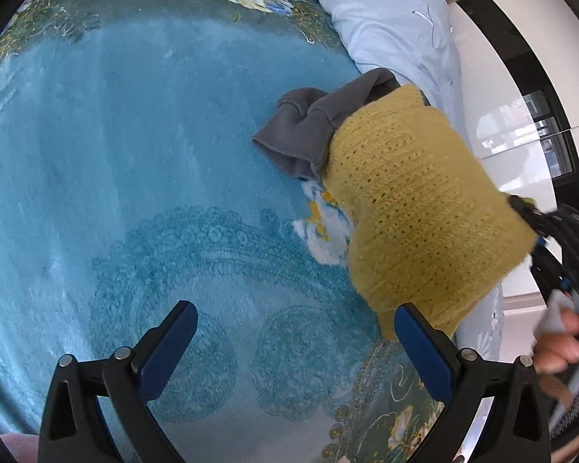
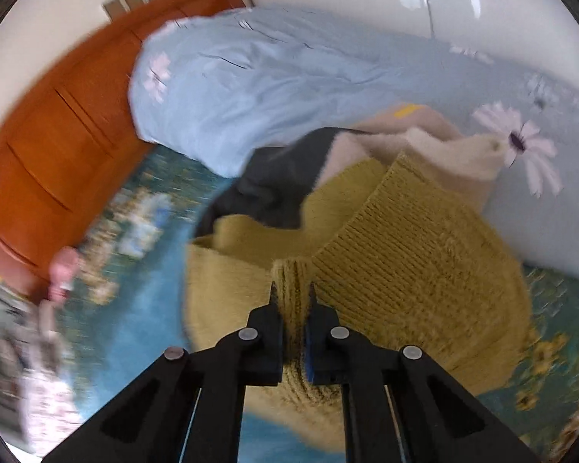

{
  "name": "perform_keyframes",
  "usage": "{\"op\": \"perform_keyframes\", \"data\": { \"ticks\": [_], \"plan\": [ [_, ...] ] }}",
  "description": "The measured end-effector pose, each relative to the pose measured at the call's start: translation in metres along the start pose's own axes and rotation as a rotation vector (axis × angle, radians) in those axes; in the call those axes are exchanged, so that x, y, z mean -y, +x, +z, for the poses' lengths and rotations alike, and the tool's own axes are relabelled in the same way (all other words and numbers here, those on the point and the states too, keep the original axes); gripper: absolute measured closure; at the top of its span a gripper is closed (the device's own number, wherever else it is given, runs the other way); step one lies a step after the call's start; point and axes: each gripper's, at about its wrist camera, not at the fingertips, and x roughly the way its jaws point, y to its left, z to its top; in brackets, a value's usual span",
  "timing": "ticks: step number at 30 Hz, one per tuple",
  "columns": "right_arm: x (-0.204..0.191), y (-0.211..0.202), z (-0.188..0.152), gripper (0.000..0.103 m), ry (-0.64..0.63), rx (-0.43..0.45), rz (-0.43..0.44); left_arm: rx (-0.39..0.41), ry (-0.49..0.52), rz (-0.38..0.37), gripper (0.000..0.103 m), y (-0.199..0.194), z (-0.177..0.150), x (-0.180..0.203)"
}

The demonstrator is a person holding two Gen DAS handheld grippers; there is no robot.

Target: Fold clothes

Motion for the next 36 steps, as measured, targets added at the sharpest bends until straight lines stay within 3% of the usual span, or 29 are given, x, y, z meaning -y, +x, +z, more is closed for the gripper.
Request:
{"op": "perform_keyframes", "data": {
  "ticks": [8,12,14,18,22,25,30,33,36],
  "plan": [
    [0.026,-0.094,-0.042,0.096,0.091,0.073,0.312,0.058,-0.020,0.001,0.000,-0.026,-0.002,-0.003],
    [0.048,-0.155,-0.069,0.096,0.138,0.143,0.428,0.087,-0.038,-0.011,0.000,-0.041,-0.002,-0.007],
    [0.058,-0.183,-0.085,0.096,0.130,0.150,0.440,0.096,-0.050,-0.014,0.000,-0.048,-0.003,-0.009],
    [0.085,-0.233,-0.128,0.096,0.108,0.136,0.422,0.107,-0.054,-0.024,0.000,-0.060,-0.003,-0.011],
    [0.125,-0.261,-0.183,0.096,0.149,0.055,0.354,0.101,-0.027,-0.019,0.000,-0.064,-0.006,-0.006],
    [0.160,-0.257,-0.231,0.096,0.187,-0.077,0.241,0.090,0.000,-0.010,0.000,-0.065,-0.009,-0.002],
    [0.212,-0.210,-0.318,0.096,0.255,-0.355,0.005,0.081,0.028,0.004,0.000,-0.067,-0.012,0.002],
    [0.216,-0.201,-0.326,0.095,0.265,-0.390,-0.038,0.077,0.038,0.011,0.000,-0.067,-0.012,0.003],
    [0.196,-0.218,-0.291,0.088,0.163,-0.344,-0.043,0.076,0.035,0.008,0.000,-0.064,-0.012,0.004]
  ]
}}
